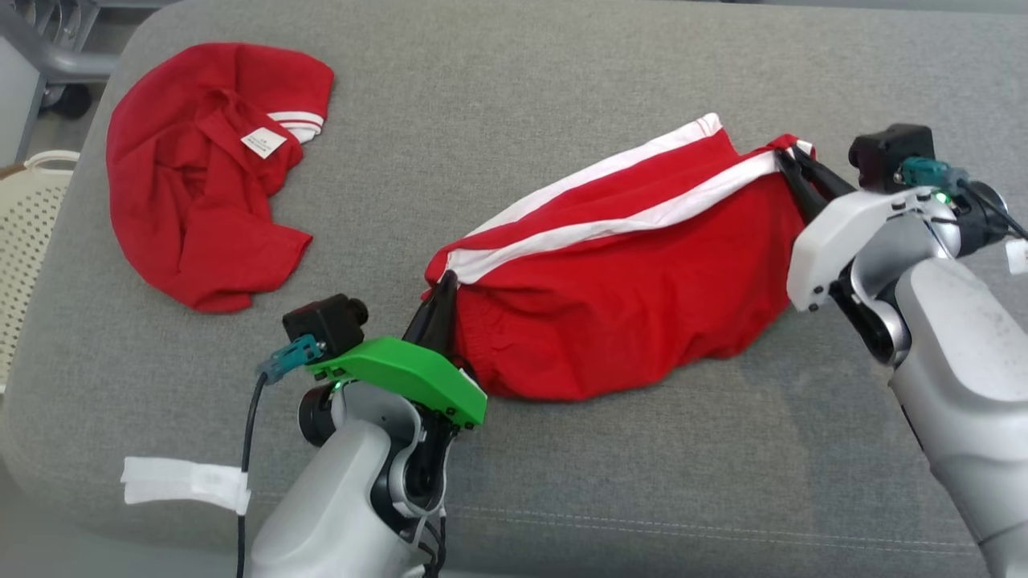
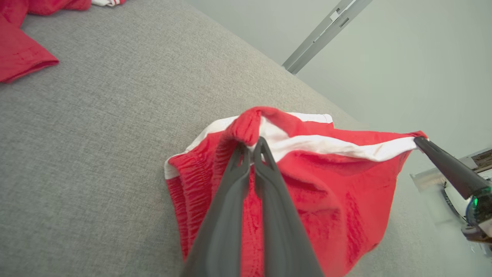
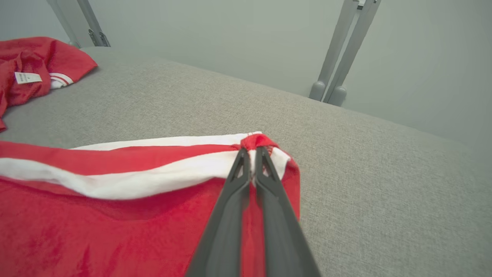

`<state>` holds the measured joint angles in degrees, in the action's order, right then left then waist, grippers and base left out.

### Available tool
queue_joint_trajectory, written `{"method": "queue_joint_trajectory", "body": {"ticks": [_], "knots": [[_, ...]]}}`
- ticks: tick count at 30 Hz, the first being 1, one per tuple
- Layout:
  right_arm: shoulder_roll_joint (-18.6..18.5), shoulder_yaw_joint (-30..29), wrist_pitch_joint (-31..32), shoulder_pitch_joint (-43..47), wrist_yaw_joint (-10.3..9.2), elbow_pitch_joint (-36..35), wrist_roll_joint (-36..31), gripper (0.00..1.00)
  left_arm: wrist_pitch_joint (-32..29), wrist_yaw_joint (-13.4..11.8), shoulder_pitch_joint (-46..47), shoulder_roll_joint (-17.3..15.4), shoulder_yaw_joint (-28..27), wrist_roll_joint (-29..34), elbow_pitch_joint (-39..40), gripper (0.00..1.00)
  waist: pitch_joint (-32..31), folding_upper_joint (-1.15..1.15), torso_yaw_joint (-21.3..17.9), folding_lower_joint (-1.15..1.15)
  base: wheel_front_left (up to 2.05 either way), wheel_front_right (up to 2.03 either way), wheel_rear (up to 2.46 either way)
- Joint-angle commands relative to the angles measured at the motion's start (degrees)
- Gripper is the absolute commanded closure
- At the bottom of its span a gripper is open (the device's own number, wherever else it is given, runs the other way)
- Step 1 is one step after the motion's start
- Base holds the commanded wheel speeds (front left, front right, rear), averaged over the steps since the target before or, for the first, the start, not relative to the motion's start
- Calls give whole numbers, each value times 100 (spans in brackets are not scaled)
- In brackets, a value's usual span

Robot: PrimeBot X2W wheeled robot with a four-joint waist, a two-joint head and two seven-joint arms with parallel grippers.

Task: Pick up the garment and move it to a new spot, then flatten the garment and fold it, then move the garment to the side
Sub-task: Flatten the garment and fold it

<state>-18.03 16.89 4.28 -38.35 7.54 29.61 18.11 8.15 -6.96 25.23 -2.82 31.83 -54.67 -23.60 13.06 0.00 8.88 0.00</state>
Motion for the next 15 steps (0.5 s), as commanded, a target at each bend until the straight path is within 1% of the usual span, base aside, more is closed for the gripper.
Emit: {"method": "queue_joint_trajectory", "body": {"ticks": [1, 4, 8, 11, 15], "knots": [[-50, 54, -27, -159, -10, 130, 76, 100, 7, -62, 147, -16, 45, -78, -30, 100, 263, 0, 216, 0, 0, 0, 0], [-47, 308, -90, -631, -10, 682, 144, 100, 69, -240, 385, -17, 215, -251, -135, 100, 415, 0, 282, 0, 0, 0, 0], [-24, 653, -145, -1134, -9, 1336, 275, 100, 155, -405, 613, -17, 349, -517, -249, 100, 559, 0, 337, 0, 0, 0, 0], [-9, 888, -260, -1428, -9, 1742, 404, 100, 212, -480, 735, -16, 415, -620, -388, 100, 622, 0, 350, 0, 0, 0, 0], [23, 1201, -441, -1764, -9, 2183, 546, 100, 300, -508, 866, -16, 448, -809, -536, 100, 674, 0, 359, 0, 0, 0, 0]]}}
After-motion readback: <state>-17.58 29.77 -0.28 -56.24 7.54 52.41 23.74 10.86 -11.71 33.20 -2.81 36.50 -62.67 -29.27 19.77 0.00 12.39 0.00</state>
